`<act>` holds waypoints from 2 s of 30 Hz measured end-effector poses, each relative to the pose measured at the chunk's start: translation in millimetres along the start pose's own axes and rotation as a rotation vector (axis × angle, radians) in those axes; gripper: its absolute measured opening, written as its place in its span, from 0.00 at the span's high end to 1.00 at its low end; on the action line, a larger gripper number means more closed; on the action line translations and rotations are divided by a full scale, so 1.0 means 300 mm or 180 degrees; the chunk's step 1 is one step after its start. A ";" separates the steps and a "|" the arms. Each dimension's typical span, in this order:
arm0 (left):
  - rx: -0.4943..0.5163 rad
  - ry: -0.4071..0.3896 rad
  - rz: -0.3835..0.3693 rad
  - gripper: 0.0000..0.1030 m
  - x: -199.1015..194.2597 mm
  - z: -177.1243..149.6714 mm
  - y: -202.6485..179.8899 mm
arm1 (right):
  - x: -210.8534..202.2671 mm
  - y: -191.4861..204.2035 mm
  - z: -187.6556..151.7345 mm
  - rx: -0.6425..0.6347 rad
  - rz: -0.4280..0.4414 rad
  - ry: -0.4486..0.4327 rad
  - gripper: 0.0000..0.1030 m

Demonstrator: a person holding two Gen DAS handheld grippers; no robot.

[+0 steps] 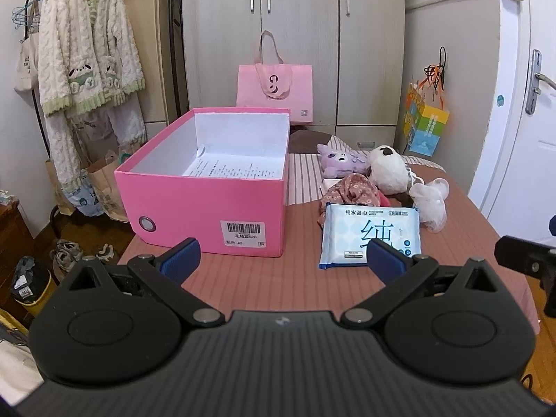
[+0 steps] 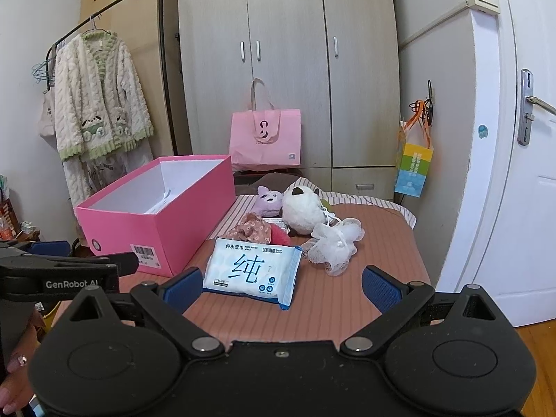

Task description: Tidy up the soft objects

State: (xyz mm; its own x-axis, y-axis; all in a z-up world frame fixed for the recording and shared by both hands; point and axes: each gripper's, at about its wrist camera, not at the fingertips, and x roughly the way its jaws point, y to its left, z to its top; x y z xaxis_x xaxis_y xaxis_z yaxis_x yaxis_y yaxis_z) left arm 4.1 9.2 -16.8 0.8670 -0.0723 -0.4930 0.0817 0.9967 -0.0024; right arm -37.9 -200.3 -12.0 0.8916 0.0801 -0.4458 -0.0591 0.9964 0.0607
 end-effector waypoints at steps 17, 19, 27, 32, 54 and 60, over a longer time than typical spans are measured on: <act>0.0006 0.0003 -0.0024 0.00 0.007 -0.009 0.005 | 0.008 0.005 -0.004 -0.0021 0.0030 0.0026 0.02; 0.0005 0.0008 -0.0028 0.00 0.008 -0.009 0.004 | 0.007 0.005 -0.005 -0.0021 0.0025 0.0022 0.02; 0.0017 0.0000 -0.0033 0.00 0.008 -0.013 0.001 | 0.008 0.005 -0.007 -0.0023 0.0028 0.0021 0.02; 0.0102 -0.0246 0.0030 0.00 -0.005 -0.035 -0.006 | -0.001 0.005 -0.016 -0.0055 0.0063 -0.0081 0.02; -0.0055 -0.0335 -0.0887 0.11 0.133 -0.023 -0.028 | 0.166 -0.079 -0.061 -0.0193 0.0518 -0.0132 0.04; 0.0025 -0.0242 -0.1106 0.20 0.229 -0.028 -0.102 | 0.255 -0.085 -0.086 -0.0270 0.0619 -0.0009 0.12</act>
State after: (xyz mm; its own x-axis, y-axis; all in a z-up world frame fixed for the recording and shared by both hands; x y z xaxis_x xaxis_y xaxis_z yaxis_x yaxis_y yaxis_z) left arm 57.0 -26.1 -57.7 0.8209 -0.4099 -0.3976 0.3817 0.9117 -0.1519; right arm 20.1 -218.8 -70.7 0.8609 0.2712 -0.4304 -0.2677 0.9610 0.0700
